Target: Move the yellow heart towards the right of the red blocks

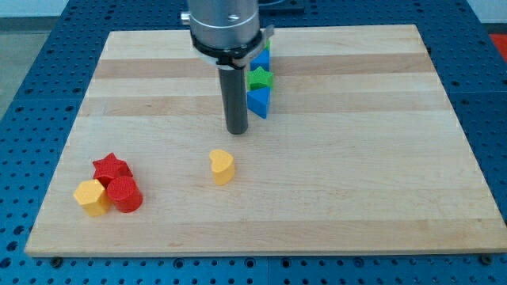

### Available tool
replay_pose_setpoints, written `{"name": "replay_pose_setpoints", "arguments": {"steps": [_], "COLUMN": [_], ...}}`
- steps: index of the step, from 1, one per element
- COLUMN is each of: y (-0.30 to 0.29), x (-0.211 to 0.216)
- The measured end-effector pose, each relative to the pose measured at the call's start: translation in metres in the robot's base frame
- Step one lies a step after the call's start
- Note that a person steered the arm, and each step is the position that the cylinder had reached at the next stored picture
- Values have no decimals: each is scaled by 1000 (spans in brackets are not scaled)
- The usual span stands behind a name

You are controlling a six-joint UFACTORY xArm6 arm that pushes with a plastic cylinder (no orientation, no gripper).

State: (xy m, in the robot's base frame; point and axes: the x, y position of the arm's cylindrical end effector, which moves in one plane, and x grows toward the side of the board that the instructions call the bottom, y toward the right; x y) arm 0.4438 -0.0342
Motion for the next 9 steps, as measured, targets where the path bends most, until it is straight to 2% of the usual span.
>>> {"name": "replay_pose_setpoints", "arguments": {"steps": [2, 3, 9], "y": [11, 11, -59], "x": [49, 56, 60]}}
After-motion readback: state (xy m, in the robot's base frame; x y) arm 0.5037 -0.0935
